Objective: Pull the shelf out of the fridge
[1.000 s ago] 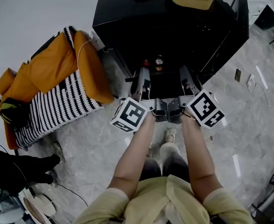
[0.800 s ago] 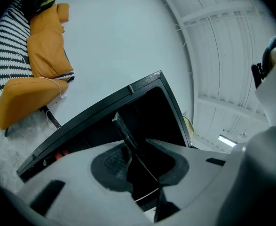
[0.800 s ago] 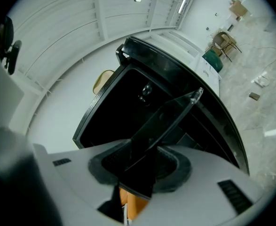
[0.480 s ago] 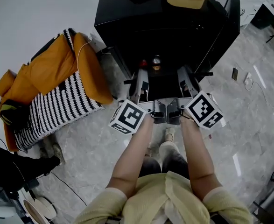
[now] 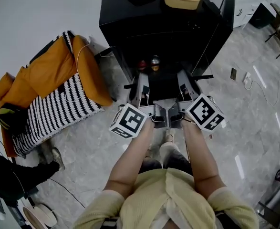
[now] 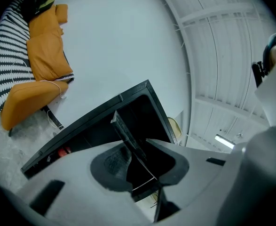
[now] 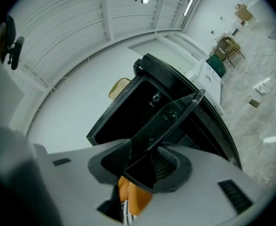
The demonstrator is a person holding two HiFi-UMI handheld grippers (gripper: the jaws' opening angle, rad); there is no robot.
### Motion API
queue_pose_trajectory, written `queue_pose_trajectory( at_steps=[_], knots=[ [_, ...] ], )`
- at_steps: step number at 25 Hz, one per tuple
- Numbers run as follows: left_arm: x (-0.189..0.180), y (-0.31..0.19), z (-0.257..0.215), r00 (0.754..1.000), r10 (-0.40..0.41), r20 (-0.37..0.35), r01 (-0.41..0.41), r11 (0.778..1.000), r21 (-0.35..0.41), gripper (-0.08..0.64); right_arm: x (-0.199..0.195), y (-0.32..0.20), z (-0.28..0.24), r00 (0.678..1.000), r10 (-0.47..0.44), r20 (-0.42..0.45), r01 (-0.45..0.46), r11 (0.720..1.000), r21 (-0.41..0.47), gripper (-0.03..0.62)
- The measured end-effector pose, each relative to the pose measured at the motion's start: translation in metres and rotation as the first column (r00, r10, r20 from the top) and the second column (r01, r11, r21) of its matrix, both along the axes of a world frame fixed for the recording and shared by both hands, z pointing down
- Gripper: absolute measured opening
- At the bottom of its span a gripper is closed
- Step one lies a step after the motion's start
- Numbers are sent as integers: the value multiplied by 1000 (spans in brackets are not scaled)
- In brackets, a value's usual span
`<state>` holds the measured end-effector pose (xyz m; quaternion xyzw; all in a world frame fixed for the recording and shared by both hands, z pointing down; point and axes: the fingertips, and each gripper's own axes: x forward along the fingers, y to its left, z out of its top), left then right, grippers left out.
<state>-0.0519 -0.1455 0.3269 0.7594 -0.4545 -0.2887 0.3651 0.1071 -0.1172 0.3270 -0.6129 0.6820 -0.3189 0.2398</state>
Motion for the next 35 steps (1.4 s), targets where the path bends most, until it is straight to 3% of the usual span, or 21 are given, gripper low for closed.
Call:
queue_pose_trajectory(
  at_steps=[18, 35],
  knots=[
    [5, 44, -19, 997, 79, 8, -79, 997, -9, 103, 0, 44, -25, 999, -12, -38, 12, 1000, 2, 135],
    [-21, 82, -32, 991, 130, 30, -131, 991, 4, 104, -28, 84, -39, 999, -5, -43, 5, 1000, 16, 137]
  ],
)
